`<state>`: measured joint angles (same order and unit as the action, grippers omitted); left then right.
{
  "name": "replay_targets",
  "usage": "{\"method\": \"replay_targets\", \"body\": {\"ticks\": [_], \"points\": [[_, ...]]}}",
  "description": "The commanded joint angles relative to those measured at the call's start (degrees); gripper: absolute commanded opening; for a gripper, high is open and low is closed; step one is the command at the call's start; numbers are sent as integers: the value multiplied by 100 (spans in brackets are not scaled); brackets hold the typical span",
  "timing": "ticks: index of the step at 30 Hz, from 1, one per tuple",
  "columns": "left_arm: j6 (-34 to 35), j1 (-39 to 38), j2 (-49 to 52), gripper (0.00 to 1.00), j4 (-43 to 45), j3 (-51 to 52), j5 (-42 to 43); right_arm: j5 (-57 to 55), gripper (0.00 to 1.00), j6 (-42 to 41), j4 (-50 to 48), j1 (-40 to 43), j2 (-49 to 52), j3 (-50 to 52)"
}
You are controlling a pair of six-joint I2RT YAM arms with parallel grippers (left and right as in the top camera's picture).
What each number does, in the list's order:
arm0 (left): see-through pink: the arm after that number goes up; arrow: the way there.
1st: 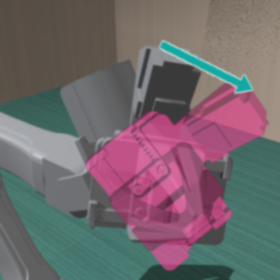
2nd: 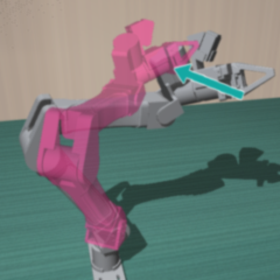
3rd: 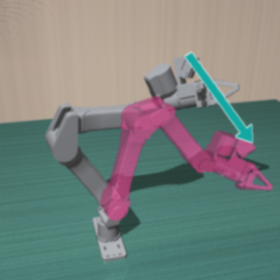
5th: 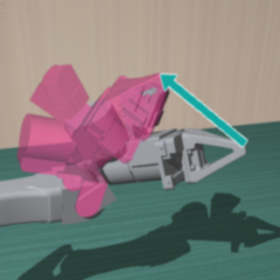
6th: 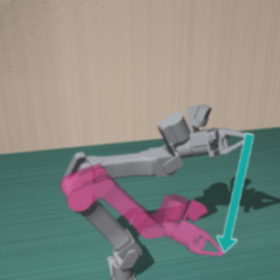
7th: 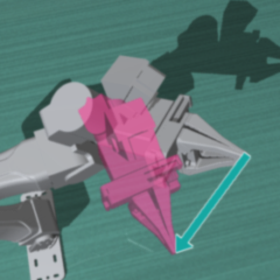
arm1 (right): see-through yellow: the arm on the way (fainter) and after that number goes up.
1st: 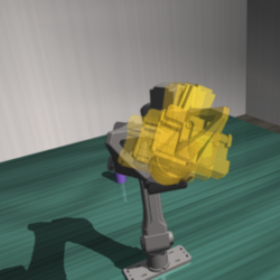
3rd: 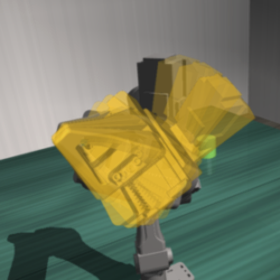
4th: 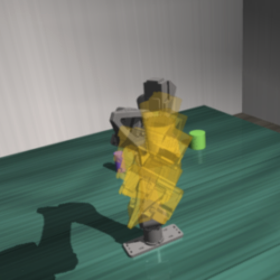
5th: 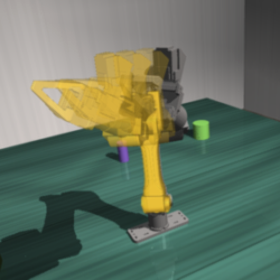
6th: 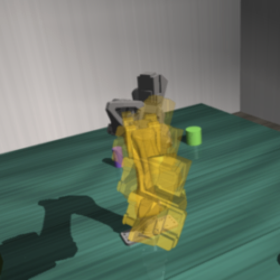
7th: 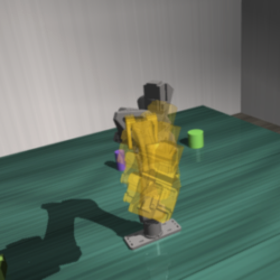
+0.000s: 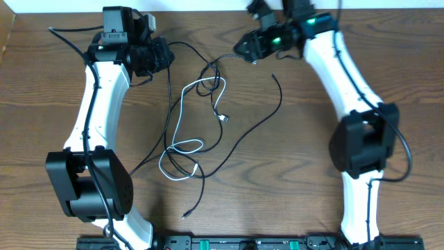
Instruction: Untangle cables
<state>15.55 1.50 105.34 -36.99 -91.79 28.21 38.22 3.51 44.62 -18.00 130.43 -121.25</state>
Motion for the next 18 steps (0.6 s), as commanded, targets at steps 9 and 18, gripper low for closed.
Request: {"method": "replay_targets", "body": {"ticks": [9,18], "points": [[1137,46,-87,7,422,-37,286,780,48,-778,-254,-426,809,-24],[1137,46,-87,8,431,-37,264,-155,23,-2050,-933,-793,1040,-24]]}}
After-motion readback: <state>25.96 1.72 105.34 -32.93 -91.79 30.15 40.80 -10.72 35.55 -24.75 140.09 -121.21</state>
